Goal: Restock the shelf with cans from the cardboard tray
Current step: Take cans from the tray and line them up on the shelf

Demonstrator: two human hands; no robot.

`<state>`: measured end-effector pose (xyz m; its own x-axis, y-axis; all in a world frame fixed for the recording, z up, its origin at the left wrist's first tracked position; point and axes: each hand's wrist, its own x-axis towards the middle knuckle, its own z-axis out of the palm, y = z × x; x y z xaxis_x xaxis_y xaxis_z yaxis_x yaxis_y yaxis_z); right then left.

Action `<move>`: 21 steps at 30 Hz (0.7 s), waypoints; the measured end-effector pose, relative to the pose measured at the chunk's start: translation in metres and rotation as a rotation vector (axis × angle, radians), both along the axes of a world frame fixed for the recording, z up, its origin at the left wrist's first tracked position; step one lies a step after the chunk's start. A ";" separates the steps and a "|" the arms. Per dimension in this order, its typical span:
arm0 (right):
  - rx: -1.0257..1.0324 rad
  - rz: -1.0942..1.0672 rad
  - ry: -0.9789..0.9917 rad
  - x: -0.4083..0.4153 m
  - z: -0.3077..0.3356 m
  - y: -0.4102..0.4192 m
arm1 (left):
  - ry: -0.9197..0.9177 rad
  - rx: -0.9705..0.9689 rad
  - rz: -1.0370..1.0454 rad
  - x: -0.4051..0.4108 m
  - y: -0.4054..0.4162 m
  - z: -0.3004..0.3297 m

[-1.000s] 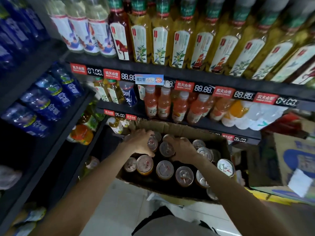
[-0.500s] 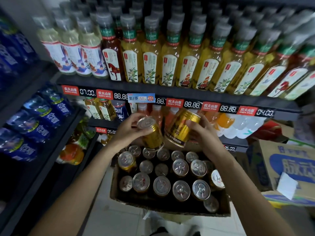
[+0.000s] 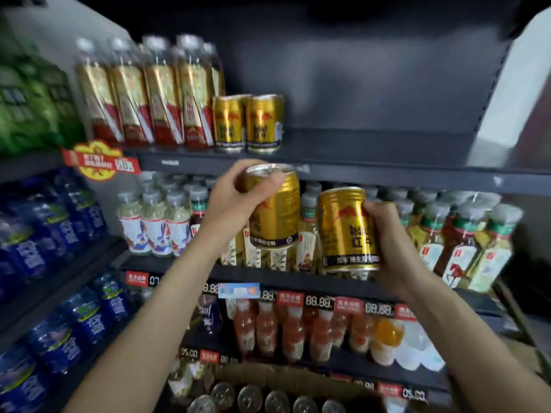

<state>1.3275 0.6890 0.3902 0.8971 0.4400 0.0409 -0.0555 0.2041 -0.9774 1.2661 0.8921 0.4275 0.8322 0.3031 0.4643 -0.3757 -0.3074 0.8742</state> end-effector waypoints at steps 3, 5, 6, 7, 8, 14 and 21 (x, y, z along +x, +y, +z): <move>-0.010 0.023 -0.180 0.012 0.048 -0.010 | -0.107 0.125 0.064 0.012 -0.012 0.042; -0.046 0.050 -0.323 0.021 0.076 -0.015 | -0.155 0.210 0.126 0.026 -0.019 0.064; -0.077 0.046 -0.379 0.027 0.086 -0.017 | -0.173 0.260 0.169 0.034 -0.022 0.073; -0.104 0.031 -0.424 0.032 0.097 -0.020 | -0.183 0.309 0.222 0.043 -0.025 0.081; -0.118 0.008 -0.464 0.039 0.106 -0.022 | -0.189 0.353 0.275 0.052 -0.029 0.089; -0.140 -0.115 -0.594 0.104 0.142 -0.036 | -0.133 0.507 0.522 0.116 -0.042 0.111; -0.331 -0.237 -0.610 0.197 0.158 -0.033 | -0.062 0.541 0.616 0.209 -0.041 0.109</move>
<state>1.5244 0.6558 0.5478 0.8300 0.3128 0.4618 0.5269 -0.1681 -0.8331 1.4754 0.8509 0.5367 0.5581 0.4182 0.7167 -0.0449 -0.8473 0.5293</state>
